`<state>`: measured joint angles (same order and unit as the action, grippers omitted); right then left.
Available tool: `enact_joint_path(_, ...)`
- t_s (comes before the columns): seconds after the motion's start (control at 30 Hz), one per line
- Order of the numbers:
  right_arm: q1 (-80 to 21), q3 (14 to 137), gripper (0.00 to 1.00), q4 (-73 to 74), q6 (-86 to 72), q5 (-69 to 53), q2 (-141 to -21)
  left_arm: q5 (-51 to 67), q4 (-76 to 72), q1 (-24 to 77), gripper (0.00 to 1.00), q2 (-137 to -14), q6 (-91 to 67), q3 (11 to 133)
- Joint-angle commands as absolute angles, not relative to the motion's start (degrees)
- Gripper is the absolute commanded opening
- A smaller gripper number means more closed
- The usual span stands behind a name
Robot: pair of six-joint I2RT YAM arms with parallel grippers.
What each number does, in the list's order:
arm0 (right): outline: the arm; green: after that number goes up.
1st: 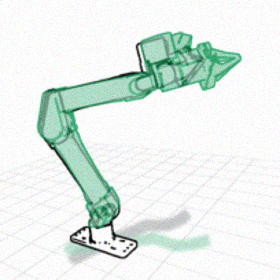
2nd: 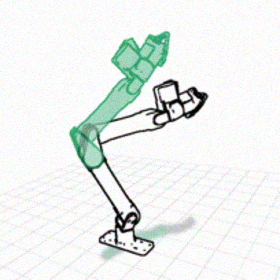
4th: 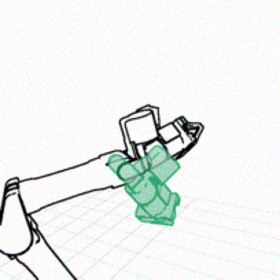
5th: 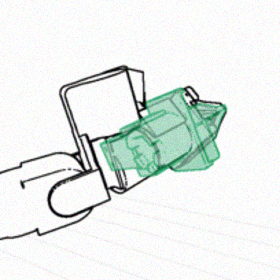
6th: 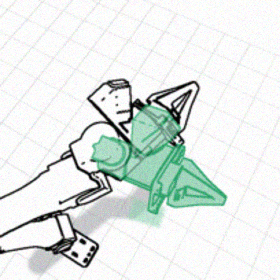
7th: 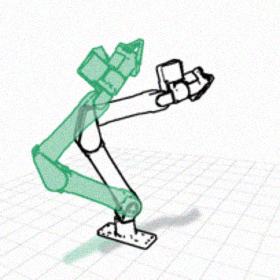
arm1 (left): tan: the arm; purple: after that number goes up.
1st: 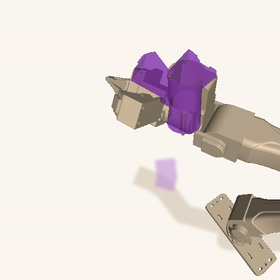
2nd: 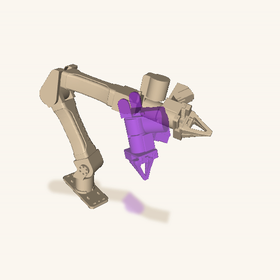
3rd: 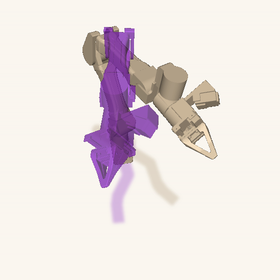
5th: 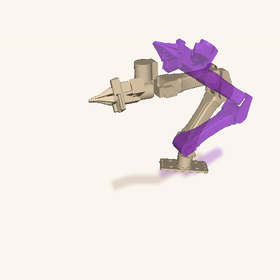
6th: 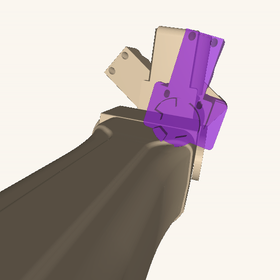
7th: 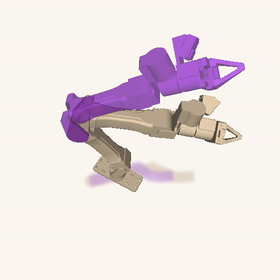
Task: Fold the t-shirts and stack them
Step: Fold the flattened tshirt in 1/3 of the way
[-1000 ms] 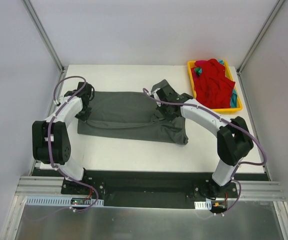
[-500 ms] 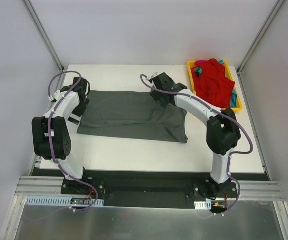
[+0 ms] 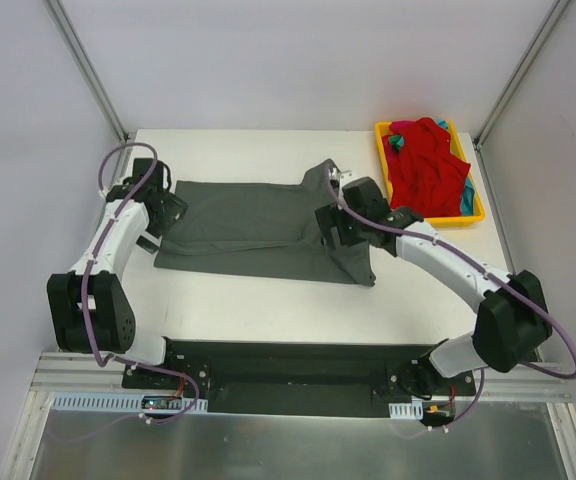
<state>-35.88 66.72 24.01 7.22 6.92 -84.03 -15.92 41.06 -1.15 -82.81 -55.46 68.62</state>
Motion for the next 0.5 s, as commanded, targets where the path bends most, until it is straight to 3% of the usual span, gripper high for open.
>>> enact_joint_path(0.0, -36.12, 58.2, 0.96, 15.21, 0.18, -8.44, -84.46, -8.53, 39.56, -0.97, 0.99, -83.76, -50.19, 62.85)
enact_joint_path(0.27, -36.21, 56.51, 0.96, 17.84, 0.09, -2.73, -91.84, -11.06, 37.44, -0.88, 0.98, -87.36, -49.83, 61.61)
enact_joint_path(0.47, -36.12, 54.58, 0.96, 17.67, 0.17, -1.94, -94.22, -15.37, 37.44, -0.97, 0.87, -89.38, -50.18, 60.56)
